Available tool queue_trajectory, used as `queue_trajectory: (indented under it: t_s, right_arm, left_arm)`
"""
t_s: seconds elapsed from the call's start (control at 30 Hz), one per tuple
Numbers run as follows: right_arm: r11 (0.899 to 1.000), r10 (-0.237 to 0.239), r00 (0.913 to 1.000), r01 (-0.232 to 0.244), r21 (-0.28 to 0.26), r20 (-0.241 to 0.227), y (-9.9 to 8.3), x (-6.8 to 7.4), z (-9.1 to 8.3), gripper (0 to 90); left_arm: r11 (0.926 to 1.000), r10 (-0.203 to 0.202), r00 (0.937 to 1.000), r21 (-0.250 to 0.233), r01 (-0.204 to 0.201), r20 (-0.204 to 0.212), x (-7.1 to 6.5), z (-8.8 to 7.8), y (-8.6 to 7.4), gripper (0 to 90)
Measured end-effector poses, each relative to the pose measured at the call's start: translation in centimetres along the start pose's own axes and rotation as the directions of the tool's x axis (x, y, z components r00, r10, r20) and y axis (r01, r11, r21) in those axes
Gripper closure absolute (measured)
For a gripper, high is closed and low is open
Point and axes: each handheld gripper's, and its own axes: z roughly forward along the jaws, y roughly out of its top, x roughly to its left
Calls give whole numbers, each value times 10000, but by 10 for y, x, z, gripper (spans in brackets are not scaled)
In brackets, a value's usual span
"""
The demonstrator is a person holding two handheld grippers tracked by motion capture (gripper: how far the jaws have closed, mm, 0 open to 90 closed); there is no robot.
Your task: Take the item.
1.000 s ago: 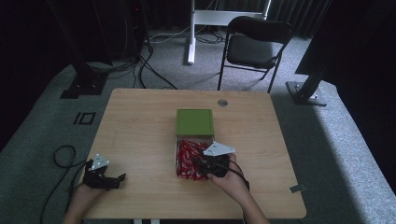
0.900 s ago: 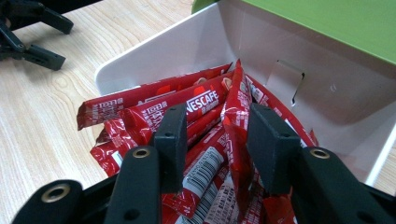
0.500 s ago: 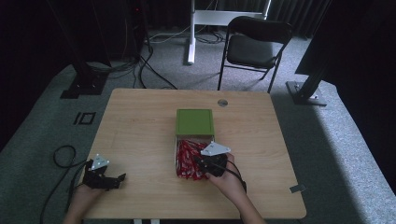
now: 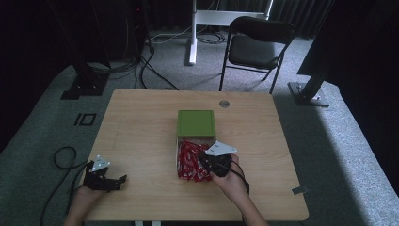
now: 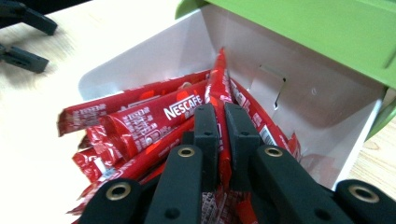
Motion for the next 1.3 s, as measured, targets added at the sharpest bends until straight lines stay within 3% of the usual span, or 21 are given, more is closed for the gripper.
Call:
queue_trajectory:
  t_s: [0.4,0.73,1.3]
  right_arm:
    - [9987,274,9986,-292,-407,-447,1,-4,-14,850]
    - [9981,182,9973,-223,-572,-712,3,-3,-29,850]
    - [9910,177,9933,-326,-1299,-1144,8,-8,-56,850]
  left_arm:
    - [10000,1,10000,2,-1,0,0,0,0,8]
    - [10000,-2,10000,-2,2,-1,0,0,0,7]
    - [10000,-6,10000,2,6,0,0,0,0,7]
